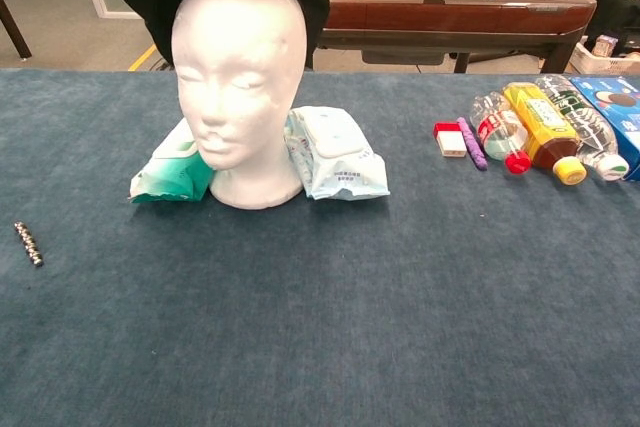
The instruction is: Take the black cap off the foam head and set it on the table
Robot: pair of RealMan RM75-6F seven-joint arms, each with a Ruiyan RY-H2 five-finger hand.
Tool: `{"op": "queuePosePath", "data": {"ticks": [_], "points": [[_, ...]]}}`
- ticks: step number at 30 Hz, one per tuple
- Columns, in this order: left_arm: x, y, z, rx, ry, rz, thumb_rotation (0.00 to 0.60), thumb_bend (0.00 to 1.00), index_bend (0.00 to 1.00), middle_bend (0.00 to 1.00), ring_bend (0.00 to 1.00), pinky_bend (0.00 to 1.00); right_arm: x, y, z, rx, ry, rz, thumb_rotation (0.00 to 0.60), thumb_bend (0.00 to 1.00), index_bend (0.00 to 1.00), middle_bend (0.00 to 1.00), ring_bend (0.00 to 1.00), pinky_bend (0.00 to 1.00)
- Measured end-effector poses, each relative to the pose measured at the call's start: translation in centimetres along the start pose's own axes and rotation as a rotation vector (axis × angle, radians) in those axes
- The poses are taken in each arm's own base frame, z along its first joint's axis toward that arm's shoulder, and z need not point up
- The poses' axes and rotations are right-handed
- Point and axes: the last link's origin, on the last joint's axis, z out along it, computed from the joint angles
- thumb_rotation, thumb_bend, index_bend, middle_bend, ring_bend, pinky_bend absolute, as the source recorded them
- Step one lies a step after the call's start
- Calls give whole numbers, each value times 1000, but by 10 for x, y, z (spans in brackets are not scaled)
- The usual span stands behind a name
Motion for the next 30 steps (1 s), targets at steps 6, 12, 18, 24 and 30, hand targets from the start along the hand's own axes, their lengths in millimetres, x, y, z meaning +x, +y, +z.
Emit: {"op": "queuePosePath", "data": {"ticks": [6,12,18,24,30], "points": [[-1,-13,3,22,-4,41,600,597,618,783,626,665,0,0,0,0,-1,-1,600,270,487,455,410,480],[-2,-31,3,50,-11,107,600,595,621,791,631,675,0,0,0,0,0,-2,600,270,487,455,410,480],[-3,-54,-1,77,-30,185,600,594,623,796,635,681,-1,0,0,0,-4,-4,600,270,487,455,410,480],[-3,-78,-9,72,-64,284,600,594,626,797,635,681,-1,-1,0,1,-2,-4,600,271,487,455,410,480],[-5,-104,-30,52,-137,387,600,594,635,790,633,681,-1,-1,0,0,-1,-3,600,271,487,455,410,480]]}}
